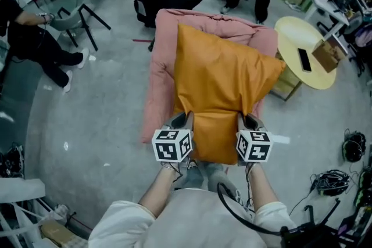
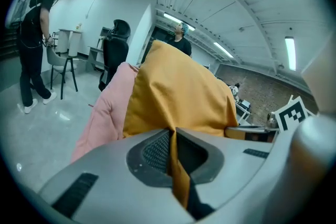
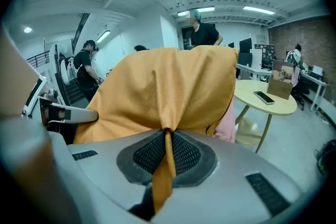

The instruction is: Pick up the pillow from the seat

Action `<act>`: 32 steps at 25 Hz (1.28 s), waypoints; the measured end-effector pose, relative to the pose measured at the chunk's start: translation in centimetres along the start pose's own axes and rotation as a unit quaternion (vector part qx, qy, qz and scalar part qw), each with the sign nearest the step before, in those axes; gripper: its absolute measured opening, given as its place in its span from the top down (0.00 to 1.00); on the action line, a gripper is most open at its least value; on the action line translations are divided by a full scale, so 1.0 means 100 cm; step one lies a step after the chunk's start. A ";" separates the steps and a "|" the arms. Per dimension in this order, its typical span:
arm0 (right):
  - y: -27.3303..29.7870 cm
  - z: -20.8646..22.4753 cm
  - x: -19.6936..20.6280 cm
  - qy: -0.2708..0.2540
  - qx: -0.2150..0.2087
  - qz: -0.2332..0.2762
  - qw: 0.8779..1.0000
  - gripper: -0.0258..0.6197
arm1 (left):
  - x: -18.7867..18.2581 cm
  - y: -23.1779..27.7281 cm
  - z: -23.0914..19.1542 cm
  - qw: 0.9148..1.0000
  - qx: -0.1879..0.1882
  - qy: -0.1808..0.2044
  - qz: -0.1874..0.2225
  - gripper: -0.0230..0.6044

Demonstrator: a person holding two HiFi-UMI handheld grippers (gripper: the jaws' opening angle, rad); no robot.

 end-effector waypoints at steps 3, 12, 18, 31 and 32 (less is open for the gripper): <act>-0.022 0.008 -0.001 0.005 0.025 0.010 1.000 0.90 | -0.001 -0.002 0.017 1.000 0.027 0.009 -0.005 0.94; -0.078 0.060 0.012 0.036 0.081 0.025 0.996 0.90 | 0.011 0.013 0.084 0.993 0.096 0.049 -0.041 0.94; -0.117 0.111 0.022 0.052 0.100 0.034 0.993 0.90 | 0.025 0.029 0.143 0.991 0.115 0.061 -0.044 0.94; -0.213 0.245 0.054 0.075 0.130 0.035 0.988 0.90 | 0.092 0.051 0.295 0.984 0.139 0.088 -0.070 0.94; -0.220 0.255 0.058 0.076 0.133 0.034 0.988 0.90 | 0.097 0.054 0.306 0.984 0.141 0.088 -0.071 0.94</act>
Point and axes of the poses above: the fingertips, and each gripper's own axes: y forward along the fingers, z to its right, x out of its underside, the point moved 4 cm from there along -y, backward along the fingers, and after that the axes turned 10 degrees about z, right-handed, at the moved point
